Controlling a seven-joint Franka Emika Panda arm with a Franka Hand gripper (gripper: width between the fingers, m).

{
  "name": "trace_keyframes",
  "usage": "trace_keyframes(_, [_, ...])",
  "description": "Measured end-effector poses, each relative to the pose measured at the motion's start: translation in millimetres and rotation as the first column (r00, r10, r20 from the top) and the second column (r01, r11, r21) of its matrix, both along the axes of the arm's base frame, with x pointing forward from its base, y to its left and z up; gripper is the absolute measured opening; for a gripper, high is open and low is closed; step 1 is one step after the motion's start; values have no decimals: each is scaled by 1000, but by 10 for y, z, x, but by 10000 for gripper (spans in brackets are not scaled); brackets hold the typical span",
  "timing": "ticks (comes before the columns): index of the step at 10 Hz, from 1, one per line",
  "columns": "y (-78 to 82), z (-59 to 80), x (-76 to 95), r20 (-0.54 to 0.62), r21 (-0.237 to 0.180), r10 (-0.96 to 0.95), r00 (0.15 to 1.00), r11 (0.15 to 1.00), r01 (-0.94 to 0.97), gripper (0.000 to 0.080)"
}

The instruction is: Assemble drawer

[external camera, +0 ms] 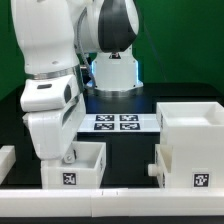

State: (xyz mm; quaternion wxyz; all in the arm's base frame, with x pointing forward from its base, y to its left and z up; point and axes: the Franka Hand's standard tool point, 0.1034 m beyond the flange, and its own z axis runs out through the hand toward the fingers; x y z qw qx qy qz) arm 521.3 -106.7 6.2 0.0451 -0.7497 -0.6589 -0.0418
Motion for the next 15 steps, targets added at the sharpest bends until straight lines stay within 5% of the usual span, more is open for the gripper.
trace_keyframes(5, [541, 609, 299, 73, -21, 121, 990, 993, -119, 37])
trace_keyframes(9, [509, 562, 245, 63, -24, 82, 995, 996, -80, 38])
trace_keyframes(15, [838, 550, 274, 15, -26, 50, 999, 998, -49, 38])
